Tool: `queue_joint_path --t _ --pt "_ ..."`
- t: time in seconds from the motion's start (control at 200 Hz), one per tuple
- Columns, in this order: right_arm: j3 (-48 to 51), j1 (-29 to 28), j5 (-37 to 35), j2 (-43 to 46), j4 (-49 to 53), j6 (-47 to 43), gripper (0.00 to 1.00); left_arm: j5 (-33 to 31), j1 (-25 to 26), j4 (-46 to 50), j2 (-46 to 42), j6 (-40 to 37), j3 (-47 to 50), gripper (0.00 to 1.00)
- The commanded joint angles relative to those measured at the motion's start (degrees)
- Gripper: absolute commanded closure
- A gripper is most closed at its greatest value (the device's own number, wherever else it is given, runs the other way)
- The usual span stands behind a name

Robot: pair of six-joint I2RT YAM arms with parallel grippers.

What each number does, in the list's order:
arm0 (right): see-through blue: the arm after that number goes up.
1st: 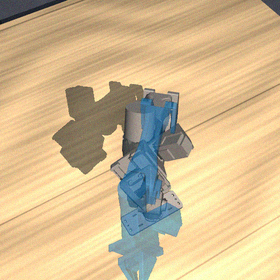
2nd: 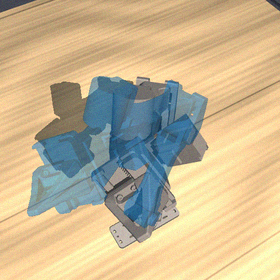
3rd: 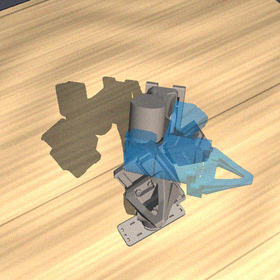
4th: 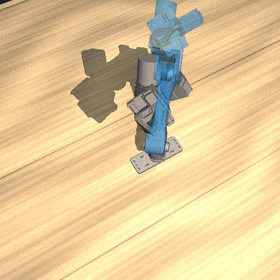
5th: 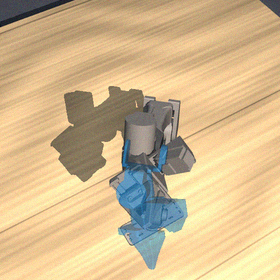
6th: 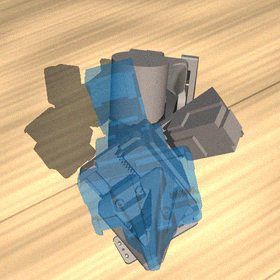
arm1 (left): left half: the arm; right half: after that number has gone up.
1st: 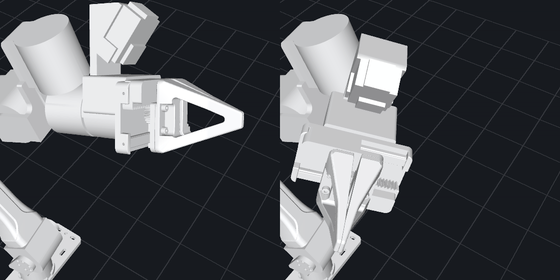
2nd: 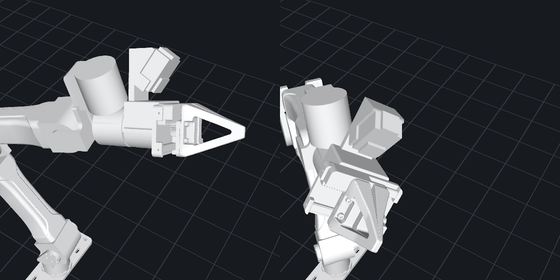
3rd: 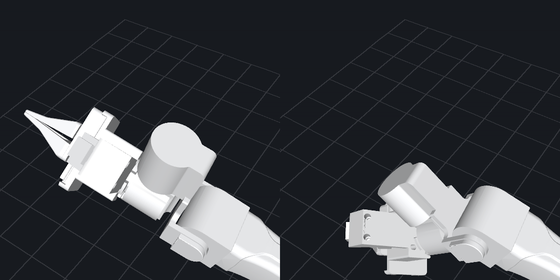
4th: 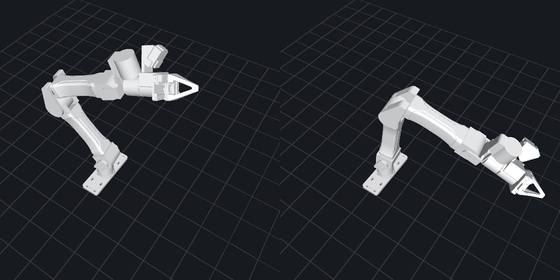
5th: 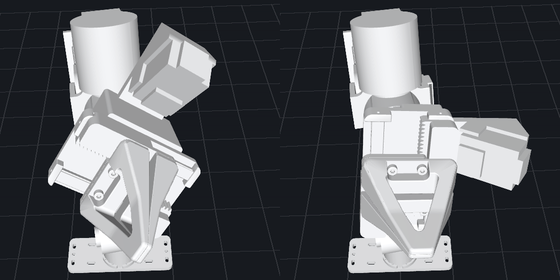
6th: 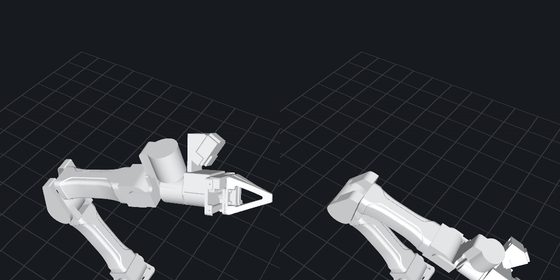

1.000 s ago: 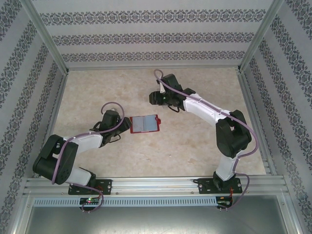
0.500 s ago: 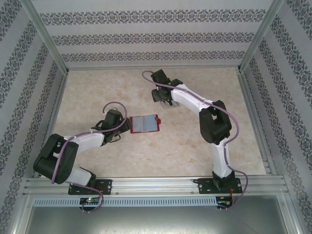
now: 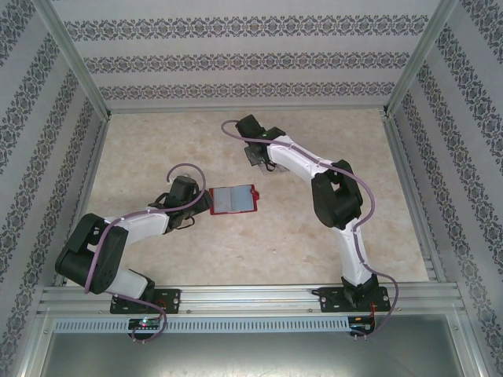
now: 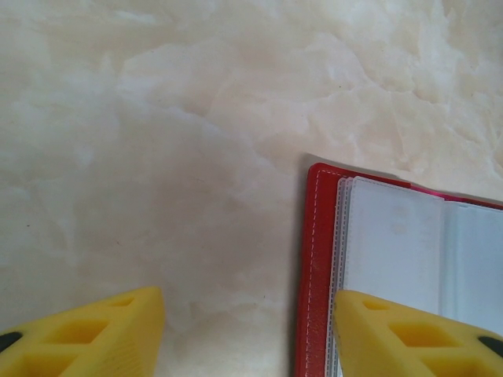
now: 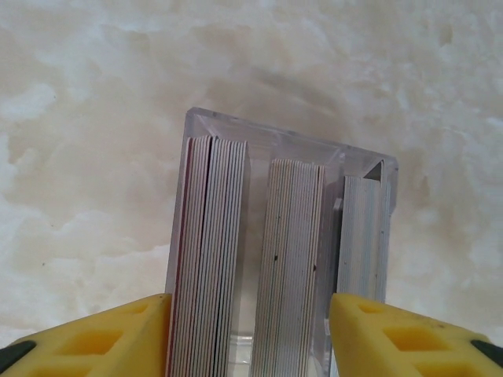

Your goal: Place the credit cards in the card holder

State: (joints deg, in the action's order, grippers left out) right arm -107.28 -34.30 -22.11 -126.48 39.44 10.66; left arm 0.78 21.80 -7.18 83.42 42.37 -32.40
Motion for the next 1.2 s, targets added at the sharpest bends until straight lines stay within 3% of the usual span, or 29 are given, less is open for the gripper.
queue_joint_path --t 0.0,0.654,0.814,1.084,1.194 --pt "-1.1 -0.8 -5.2 2.0 1.8 -2.9 0.47 -0.9 0.7 1.7 0.5 -1.2 -1.4 0.41" --pt "-2.1 -2.3 -13.2 1.3 2.7 -8.5 0.59 -0.2 0.7 0.8 0.7 -1.3 -1.0 0.40" --pt "-2.1 -2.4 -12.9 1.4 2.7 -8.9 0.69 -0.3 0.7 1.1 0.6 -1.4 -1.4 0.40" --pt "-2.2 -2.5 -10.5 1.6 3.2 -8.4 0.99 0.2 0.7 1.6 1.8 -1.5 -2.1 0.40" --pt "-2.3 -2.4 -8.5 2.0 3.6 -7.5 1.00 0.6 0.7 2.4 2.7 -1.9 -3.0 0.40"
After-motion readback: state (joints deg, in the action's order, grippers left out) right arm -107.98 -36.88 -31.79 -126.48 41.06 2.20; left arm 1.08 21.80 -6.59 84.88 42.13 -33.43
